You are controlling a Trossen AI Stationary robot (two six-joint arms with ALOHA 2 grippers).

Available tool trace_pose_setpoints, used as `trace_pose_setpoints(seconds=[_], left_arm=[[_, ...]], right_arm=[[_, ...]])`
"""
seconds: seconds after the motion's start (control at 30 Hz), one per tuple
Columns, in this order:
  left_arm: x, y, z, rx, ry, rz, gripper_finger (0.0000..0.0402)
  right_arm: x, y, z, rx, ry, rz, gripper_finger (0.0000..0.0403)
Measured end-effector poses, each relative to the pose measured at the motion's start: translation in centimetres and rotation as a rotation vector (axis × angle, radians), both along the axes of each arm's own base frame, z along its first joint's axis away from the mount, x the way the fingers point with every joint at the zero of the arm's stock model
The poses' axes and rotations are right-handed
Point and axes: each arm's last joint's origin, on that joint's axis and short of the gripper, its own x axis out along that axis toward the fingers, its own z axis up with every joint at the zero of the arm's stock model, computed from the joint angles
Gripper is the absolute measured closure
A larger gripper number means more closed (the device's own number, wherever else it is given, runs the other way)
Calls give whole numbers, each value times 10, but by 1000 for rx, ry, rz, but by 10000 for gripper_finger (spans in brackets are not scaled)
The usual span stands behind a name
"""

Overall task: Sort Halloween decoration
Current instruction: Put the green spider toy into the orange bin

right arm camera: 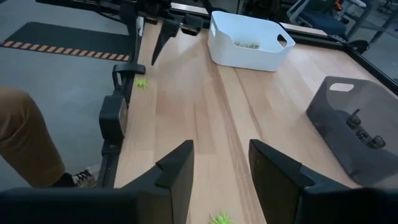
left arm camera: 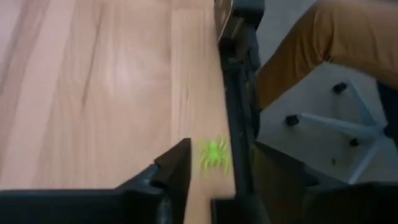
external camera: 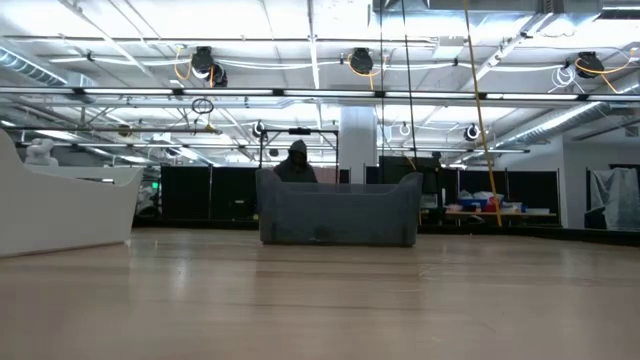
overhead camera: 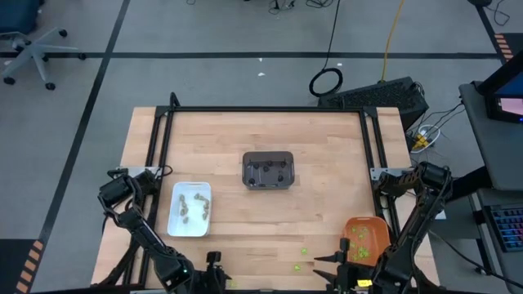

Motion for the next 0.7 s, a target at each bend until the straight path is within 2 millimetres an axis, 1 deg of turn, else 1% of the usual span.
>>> trace_pose_setpoints(seconds=[0.07,0.17,0.37,0.47,0.53,0.7], left_arm=[[3,-2,-2,-20,-19,2,217],[9,-3,-11,-30,-20,10,201],[12,-5,-29,-23,6,6,198],[14,-3,-31,-18,7,14,198],[17,1,-31,6,4,27,198],[21,14,-36,92,62,60,198]], right_arm=[[1,-1,0,0,0,-2,264],[3,-1,0,1,0,-6,264],[4,0,1,-17,-2,10,264],[4,0,1,-27,-1,14,264],[4,0,1,-34,0,16,264],[6,-1,1,-51,1,16,264]])
